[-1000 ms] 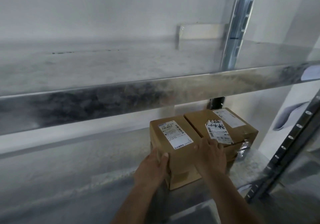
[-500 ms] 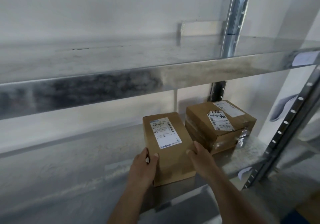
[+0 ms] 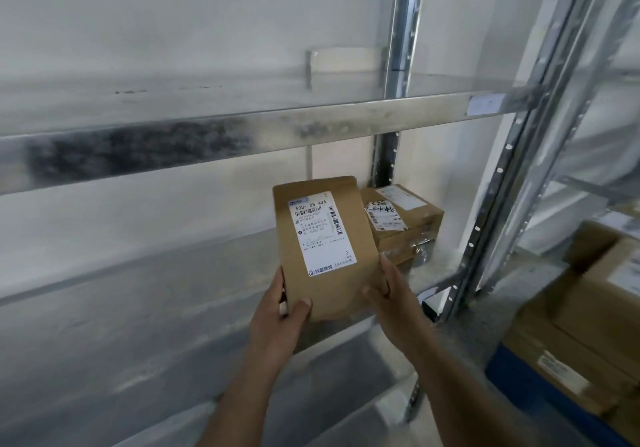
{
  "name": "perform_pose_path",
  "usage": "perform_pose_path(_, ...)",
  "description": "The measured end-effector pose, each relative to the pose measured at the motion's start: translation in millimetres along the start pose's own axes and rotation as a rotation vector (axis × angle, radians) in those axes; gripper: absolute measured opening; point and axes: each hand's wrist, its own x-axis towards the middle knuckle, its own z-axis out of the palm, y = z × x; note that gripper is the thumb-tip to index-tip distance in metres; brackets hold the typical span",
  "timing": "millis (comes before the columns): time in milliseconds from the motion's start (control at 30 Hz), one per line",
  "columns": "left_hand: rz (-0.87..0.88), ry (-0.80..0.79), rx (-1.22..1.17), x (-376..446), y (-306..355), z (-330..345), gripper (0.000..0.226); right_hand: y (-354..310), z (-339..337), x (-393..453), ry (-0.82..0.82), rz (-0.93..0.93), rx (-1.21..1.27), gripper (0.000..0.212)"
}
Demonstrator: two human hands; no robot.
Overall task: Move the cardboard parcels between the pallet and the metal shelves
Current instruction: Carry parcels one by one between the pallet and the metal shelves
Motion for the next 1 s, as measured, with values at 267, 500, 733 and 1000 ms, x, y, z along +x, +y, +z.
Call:
perform_pose_path(267,0.107,-0.039,-0.149,-69,42,47,0.067,-11,-78,-76,0.144,-0.035,-0.124,0.049)
perform_pose_path(500,0.195,-0.122,-0.211,-142,82,106,0.067,-8,-161,-167,0.351,-0.046,-0.201,0.062)
perform_pose_path(733,0.301,-0.263,-0.248,-218,135,163,0.069,-8,-243,-256,0.544,-0.091,-0.262,0.062)
perform_pose_path(1000,0.446,-0.492,-0.265,-298,178,235,0.067,2,-322,-356,0.743,-0.016,-0.278,0.066)
